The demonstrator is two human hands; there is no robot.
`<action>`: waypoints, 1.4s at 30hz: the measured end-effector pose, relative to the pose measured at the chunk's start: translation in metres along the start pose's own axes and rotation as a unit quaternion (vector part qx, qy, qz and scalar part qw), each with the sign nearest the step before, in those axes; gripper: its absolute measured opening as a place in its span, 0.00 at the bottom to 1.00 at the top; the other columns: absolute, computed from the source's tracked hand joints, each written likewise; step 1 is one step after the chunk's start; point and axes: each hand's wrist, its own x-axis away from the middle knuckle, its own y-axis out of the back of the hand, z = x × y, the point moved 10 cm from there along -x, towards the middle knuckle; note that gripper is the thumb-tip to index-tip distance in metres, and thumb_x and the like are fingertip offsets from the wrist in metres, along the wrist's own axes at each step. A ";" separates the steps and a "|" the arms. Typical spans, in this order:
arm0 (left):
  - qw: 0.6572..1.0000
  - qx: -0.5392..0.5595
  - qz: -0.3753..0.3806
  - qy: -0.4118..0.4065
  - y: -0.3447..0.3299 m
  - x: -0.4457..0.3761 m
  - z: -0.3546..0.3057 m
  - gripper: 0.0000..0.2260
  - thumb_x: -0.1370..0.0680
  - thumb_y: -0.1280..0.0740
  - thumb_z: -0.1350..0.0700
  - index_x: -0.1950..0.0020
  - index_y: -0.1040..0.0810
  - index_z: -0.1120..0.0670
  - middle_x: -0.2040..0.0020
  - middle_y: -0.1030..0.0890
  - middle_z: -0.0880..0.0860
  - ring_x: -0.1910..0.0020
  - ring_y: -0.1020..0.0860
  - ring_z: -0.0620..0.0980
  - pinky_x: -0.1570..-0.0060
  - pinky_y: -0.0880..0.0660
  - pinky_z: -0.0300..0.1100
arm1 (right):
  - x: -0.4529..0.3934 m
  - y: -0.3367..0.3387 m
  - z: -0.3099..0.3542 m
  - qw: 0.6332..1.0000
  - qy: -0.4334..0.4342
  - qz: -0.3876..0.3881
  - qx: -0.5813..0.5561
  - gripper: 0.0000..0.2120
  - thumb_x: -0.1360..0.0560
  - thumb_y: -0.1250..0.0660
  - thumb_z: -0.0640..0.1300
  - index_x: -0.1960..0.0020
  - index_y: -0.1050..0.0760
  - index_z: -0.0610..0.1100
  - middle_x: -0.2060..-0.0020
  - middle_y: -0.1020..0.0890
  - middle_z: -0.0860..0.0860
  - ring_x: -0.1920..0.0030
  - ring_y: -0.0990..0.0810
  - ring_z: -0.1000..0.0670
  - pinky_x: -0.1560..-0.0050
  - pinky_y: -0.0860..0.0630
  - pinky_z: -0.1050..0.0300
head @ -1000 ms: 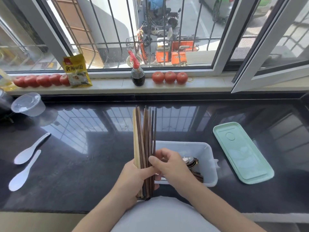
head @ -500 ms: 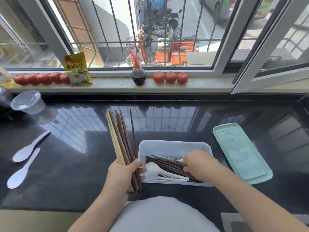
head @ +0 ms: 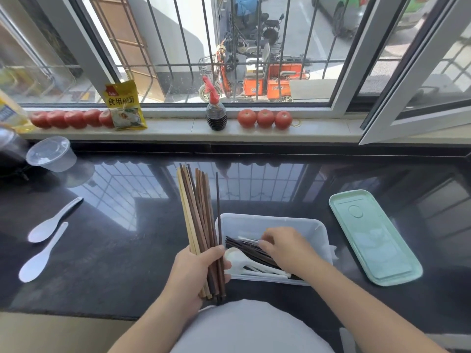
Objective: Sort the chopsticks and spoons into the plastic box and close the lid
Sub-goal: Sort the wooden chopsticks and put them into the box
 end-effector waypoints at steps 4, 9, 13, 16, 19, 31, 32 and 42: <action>0.998 -0.030 0.047 -0.017 -0.017 0.004 -0.007 0.07 0.23 0.27 0.64 0.46 0.21 0.63 0.62 0.18 0.61 0.64 0.18 0.55 0.63 0.18 0.50 | 0.038 0.006 0.056 0.920 0.001 0.037 -0.390 0.08 0.19 0.33 0.46 0.53 0.18 0.44 0.67 0.19 0.55 0.66 0.23 0.56 0.61 0.23 0.60; 0.993 -0.072 0.082 -0.044 -0.031 0.012 -0.014 0.06 0.24 0.27 0.65 0.48 0.19 0.62 0.61 0.16 0.60 0.63 0.17 0.55 0.62 0.17 0.52 | 0.051 0.005 0.061 0.888 -0.018 -0.005 -0.459 0.07 0.20 0.32 0.43 0.54 0.18 0.43 0.69 0.20 0.55 0.65 0.23 0.55 0.58 0.23 0.57; 0.999 -0.028 0.015 -0.032 -0.010 0.004 -0.009 0.04 0.23 0.28 0.67 0.50 0.21 0.61 0.61 0.18 0.59 0.60 0.15 0.58 0.55 0.18 0.60 | 0.048 0.061 0.030 0.819 0.010 -0.159 -0.552 0.09 0.16 0.38 0.41 0.53 0.22 0.40 0.63 0.17 0.48 0.60 0.18 0.49 0.54 0.17 0.53; 0.998 0.011 -0.044 -0.035 0.013 -0.005 -0.007 0.06 0.22 0.29 0.64 0.45 0.22 0.61 0.64 0.17 0.58 0.63 0.15 0.58 0.61 0.18 0.53 | 0.048 0.102 0.012 0.912 0.071 -0.231 -0.331 0.08 0.18 0.36 0.44 0.54 0.21 0.47 0.64 0.17 0.51 0.62 0.19 0.53 0.58 0.21 0.60; 0.996 0.020 -0.075 -0.052 0.025 -0.006 -0.009 0.06 0.21 0.28 0.62 0.46 0.22 0.58 0.66 0.16 0.55 0.64 0.15 0.55 0.69 0.20 0.49 | 0.026 0.063 -0.001 0.997 0.046 -0.063 -0.010 0.07 0.20 0.33 0.50 0.55 0.21 0.49 0.63 0.18 0.54 0.58 0.21 0.50 0.55 0.24 0.54; 0.998 -0.002 -0.043 -0.050 0.012 0.003 -0.009 0.07 0.22 0.28 0.65 0.46 0.22 0.61 0.57 0.13 0.62 0.64 0.17 0.56 0.65 0.20 0.47 | -0.019 -0.035 -0.014 0.965 0.022 0.061 0.253 0.10 0.20 0.36 0.46 0.59 0.30 0.44 0.58 0.24 0.45 0.57 0.27 0.42 0.58 0.26 0.53; 0.998 0.007 -0.041 -0.046 0.012 0.001 -0.007 0.07 0.22 0.29 0.65 0.45 0.22 0.61 0.57 0.13 0.61 0.64 0.16 0.56 0.65 0.19 0.47 | -0.017 -0.033 -0.018 0.971 0.007 0.060 0.230 0.09 0.20 0.36 0.47 0.57 0.28 0.44 0.55 0.22 0.45 0.55 0.25 0.42 0.57 0.25 0.52; 0.994 -0.031 0.095 -0.049 -0.031 0.009 -0.013 0.07 0.22 0.30 0.65 0.44 0.19 0.62 0.55 0.14 0.63 0.65 0.17 0.54 0.65 0.21 0.46 | 0.043 0.002 0.066 0.882 0.008 0.044 -0.469 0.07 0.19 0.34 0.44 0.49 0.17 0.48 0.61 0.15 0.54 0.63 0.20 0.55 0.59 0.23 0.58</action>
